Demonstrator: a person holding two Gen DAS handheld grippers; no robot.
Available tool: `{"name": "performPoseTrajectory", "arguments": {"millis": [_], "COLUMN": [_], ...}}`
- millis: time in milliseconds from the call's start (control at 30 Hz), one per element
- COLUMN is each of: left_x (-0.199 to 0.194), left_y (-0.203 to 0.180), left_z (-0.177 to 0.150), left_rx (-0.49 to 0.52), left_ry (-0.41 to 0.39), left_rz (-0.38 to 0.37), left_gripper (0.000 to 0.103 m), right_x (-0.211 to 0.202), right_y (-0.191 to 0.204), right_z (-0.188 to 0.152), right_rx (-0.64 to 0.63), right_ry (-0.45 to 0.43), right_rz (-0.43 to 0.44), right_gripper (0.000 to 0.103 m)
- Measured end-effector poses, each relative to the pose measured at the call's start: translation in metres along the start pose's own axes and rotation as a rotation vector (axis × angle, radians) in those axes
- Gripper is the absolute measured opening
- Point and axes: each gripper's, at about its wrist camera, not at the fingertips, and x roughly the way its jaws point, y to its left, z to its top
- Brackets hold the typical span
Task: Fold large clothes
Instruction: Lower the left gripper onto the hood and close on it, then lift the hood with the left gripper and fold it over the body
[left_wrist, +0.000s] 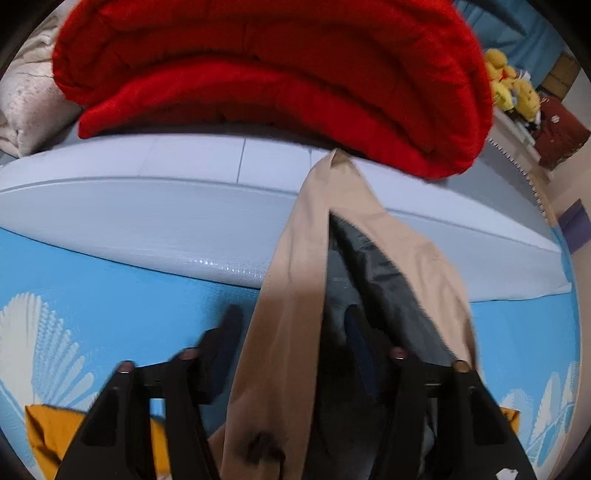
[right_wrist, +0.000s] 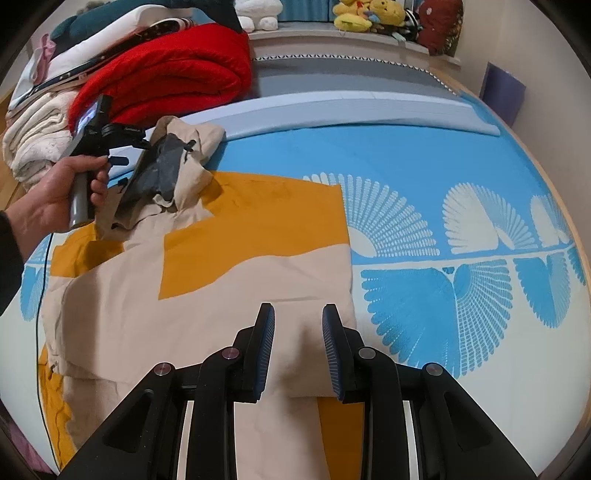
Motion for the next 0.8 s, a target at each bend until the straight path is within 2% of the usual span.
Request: {"name": "performPoseTrajectory", "arguments": {"millis": [67, 100, 133, 233, 333, 433, 533, 633, 700, 733, 800], "left_x": [0.011, 0.012, 0.011, -0.018, -0.07, -0.137, -0.205, -0.259, -0.276, -0.276, -0.271], "left_y": [0.004, 0.005, 0.007, 0.004, -0.014, -0.039, -0.067, -0.092, -0.092, -0.089, -0.073], "left_z": [-0.001, -0.002, -0.003, -0.015, -0.039, -0.079, -0.141, -0.223, -0.283, -0.307, -0.356], "left_rx": [0.003, 0.009, 0.018, 0.043, 0.14, 0.281, 0.446, 0.628, 0.71, 0.73, 0.732], "left_ry": [0.034, 0.037, 0.035, -0.007, -0.073, -0.157, -0.241, -0.292, -0.266, -0.236, -0.134], "left_rz": [0.013, 0.027, 0.039, -0.005, -0.043, -0.073, -0.101, -0.103, -0.099, -0.083, -0.037], "left_gripper": [0.012, 0.007, 0.004, 0.002, 0.001, 0.001, 0.001, 0.001, 0.002, 0.009, 0.012], "right_x": [0.003, 0.004, 0.005, 0.007, 0.005, -0.002, -0.016, -0.035, -0.049, -0.054, -0.065], "right_y": [0.0, 0.0, 0.0, -0.001, -0.003, -0.004, -0.005, -0.003, -0.002, -0.001, 0.002], "right_z": [0.001, 0.001, 0.001, 0.002, 0.006, 0.009, 0.011, 0.012, 0.011, 0.011, 0.008], "right_rx": [0.004, 0.005, 0.007, 0.015, 0.033, 0.053, 0.083, 0.103, 0.12, 0.127, 0.138], "right_ry": [0.006, 0.009, 0.012, 0.017, 0.004, -0.017, -0.067, -0.13, -0.172, -0.187, -0.22], "right_rz": [0.0, 0.002, 0.007, 0.019, 0.02, 0.031, 0.049, 0.068, 0.101, 0.117, 0.145], "right_gripper": [0.028, 0.028, 0.028, 0.028, 0.028, 0.028, 0.028, 0.027, 0.027, 0.027, 0.028]}}
